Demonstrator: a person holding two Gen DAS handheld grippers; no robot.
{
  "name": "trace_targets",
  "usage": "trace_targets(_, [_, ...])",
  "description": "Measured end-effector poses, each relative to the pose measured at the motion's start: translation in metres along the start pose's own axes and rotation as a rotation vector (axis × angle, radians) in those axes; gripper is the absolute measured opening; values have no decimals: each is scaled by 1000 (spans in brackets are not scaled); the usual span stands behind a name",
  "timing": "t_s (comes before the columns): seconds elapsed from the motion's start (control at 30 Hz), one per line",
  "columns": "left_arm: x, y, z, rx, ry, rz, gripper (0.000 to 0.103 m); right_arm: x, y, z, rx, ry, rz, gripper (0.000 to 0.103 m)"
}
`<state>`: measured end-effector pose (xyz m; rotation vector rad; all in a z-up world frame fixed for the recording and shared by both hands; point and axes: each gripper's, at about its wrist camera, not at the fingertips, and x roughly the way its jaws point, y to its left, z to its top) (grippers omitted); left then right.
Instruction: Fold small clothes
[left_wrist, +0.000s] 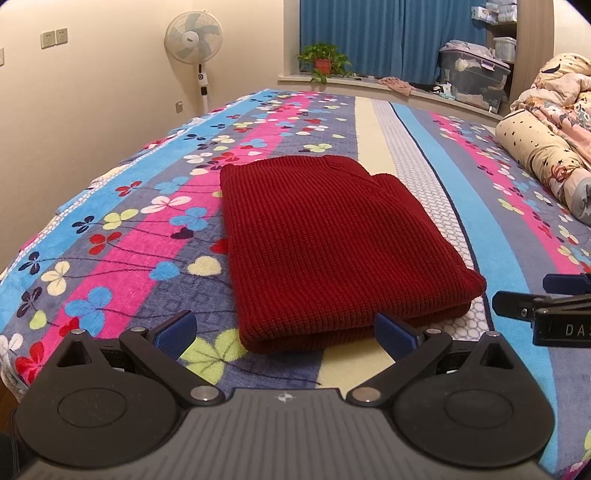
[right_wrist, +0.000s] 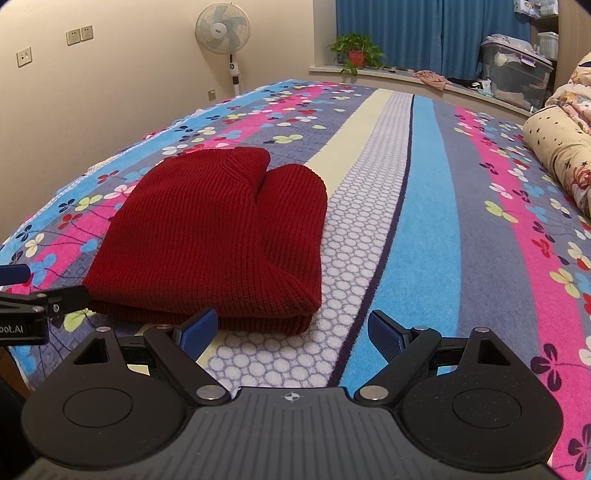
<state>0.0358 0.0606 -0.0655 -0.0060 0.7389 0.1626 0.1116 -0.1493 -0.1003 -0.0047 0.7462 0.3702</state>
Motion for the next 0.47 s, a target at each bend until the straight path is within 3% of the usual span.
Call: trace_targets(0.47, [1,1,-2,15,-10,2,102,-1,-3,2,-4,1,7,89])
